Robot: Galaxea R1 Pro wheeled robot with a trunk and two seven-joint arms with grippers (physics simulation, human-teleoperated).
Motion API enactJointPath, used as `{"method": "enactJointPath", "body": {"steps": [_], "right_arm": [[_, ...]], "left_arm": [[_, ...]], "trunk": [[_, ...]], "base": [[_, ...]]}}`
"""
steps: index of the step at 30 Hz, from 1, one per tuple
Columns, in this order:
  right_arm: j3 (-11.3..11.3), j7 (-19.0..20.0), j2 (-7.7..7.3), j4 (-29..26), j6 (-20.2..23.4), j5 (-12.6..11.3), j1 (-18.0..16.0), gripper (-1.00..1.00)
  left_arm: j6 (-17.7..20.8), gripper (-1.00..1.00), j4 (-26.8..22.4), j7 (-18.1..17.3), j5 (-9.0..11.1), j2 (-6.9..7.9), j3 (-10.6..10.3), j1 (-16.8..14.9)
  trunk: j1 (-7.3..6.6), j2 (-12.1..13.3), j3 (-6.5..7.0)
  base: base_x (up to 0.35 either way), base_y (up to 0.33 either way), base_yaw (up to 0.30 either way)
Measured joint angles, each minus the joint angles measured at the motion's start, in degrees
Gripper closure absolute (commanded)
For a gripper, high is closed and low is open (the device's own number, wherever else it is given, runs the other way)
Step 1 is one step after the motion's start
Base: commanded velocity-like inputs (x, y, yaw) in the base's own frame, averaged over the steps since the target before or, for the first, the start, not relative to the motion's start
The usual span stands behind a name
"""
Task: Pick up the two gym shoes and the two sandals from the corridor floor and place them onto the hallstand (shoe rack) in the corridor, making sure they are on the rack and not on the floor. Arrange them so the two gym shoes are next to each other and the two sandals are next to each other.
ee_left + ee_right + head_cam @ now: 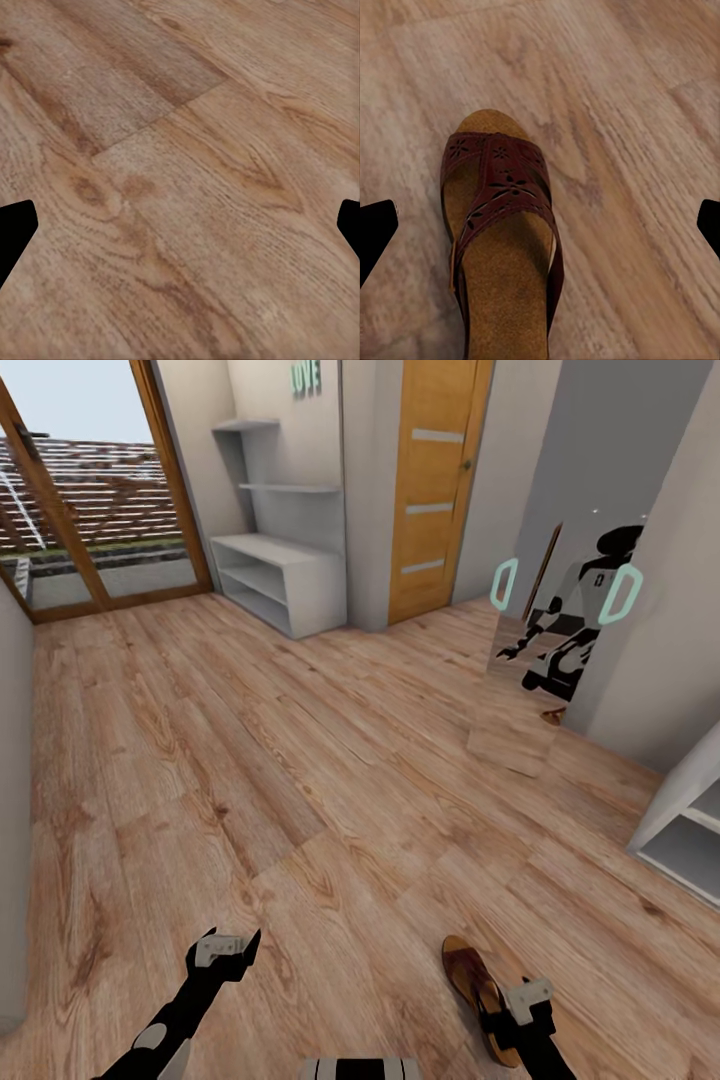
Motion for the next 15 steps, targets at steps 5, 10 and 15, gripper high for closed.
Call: {"method": "enactJointPath", "body": {"steps": [5, 10, 15], "right_arm": [[0.01, 1.35, -0.48, 0.71, -1.41, 0.03, 0.06, -1.0], [-0.07, 2.79, -1.19, 1.49, -2.35, -0.04, 0.04, -1.0], [-0.13, 3.67, -1.62, 1.91, -2.83, -0.09, 0.01, -1.0]], "left_arm": [[-0.02, -1.0, -0.04, -0.6, 0.03, 0.32, 0.09, 0.01], [-0.01, -1.0, -0.06, -1.81, 0.1, 1.08, 0.18, -0.01], [-0.01, -1.0, -0.07, -3.45, 0.19, 2.3, 0.27, -0.02]], "trunk": [[0.0, 0.0, -0.14], [0.0, 0.0, -0.22], [0.0, 0.0, -0.26]], "base": [[0.0, 0.0, 0.0], [0.0, 0.0, 0.0], [0.0, 0.0, 0.0]]}}
